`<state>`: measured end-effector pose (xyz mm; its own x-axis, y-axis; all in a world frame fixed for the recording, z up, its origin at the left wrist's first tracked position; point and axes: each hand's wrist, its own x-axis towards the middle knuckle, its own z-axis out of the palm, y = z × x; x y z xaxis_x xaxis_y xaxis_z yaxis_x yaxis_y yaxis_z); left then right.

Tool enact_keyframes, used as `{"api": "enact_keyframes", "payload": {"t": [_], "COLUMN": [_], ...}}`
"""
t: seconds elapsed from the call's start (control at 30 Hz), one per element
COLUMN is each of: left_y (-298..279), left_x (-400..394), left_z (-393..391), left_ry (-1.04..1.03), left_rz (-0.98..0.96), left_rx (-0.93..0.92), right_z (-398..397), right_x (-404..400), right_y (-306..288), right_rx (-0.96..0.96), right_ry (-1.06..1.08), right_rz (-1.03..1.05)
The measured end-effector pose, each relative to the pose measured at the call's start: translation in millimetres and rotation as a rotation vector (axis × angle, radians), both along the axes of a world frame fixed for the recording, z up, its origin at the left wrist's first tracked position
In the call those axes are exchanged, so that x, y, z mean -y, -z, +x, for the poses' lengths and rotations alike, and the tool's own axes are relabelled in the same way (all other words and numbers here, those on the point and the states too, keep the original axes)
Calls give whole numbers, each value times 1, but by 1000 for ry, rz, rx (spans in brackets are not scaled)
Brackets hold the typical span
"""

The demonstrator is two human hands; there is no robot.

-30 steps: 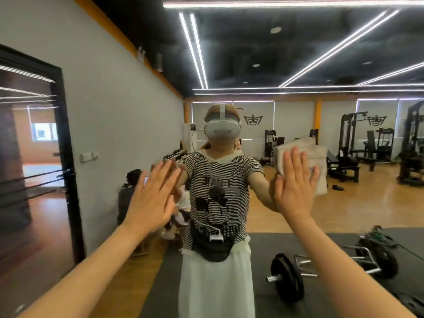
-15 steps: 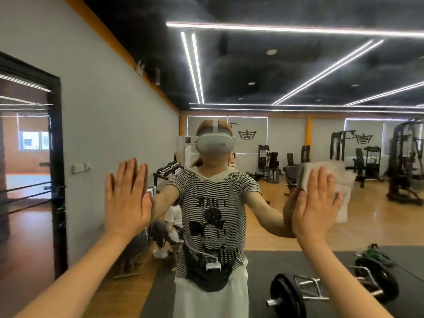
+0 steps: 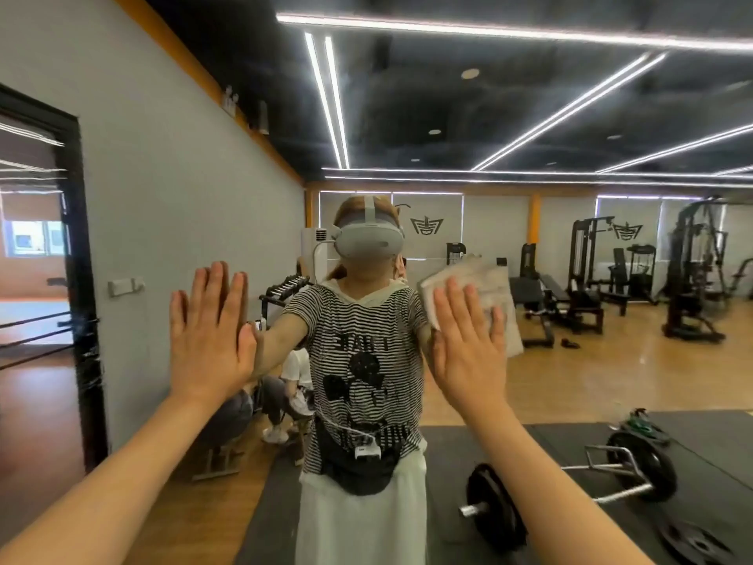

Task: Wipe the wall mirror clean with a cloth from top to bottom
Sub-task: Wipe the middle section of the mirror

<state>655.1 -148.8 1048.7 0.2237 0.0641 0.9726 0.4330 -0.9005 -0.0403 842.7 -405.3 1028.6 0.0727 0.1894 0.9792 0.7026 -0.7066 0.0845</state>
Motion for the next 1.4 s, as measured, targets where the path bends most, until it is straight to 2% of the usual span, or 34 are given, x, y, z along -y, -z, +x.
{"api": "enact_keyframes", "payload": {"t": [0.17, 0.23, 0.4, 0.47, 0.63, 0.77, 0.83, 1.13, 1.23, 1.33, 1.4], "left_y": [1, 1, 1, 2, 2, 3, 2, 1, 2, 2, 3], "left_x": [1, 1, -1, -1, -1, -1, -1, 0, -1, -2, -4], "left_z": [0, 0, 3, 3, 2, 1, 0, 0, 1, 2, 3], "left_ry": [-1, -2, -17, -29, -30, 6, 23, 11, -10, -26, -25], "left_rz": [3, 6, 30, 32, 29, 27, 23, 7, 18, 34, 38], "left_rx": [6, 11, 28, 24, 8, 11, 13, 10, 23, 31, 34], "right_z": [32, 27, -15, -34, -74, -56, -45, 15, 6, -16, -33], "right_x": [45, 37, -20, -45, -109, -84, -64, 17, 3, -29, -51], "right_y": [-2, -5, -25, -26, -6, -4, -7, -10, -12, -20, -23], "right_rx": [-196, -242, -512, -444, -169, 6, 51, -185, -233, -394, -466], "right_ry": [41, 39, -50, -18, -62, -67, -67, -19, -44, -82, -85], "right_rz": [253, 328, 695, 628, 259, 0, -63, 271, 419, 642, 697]}}
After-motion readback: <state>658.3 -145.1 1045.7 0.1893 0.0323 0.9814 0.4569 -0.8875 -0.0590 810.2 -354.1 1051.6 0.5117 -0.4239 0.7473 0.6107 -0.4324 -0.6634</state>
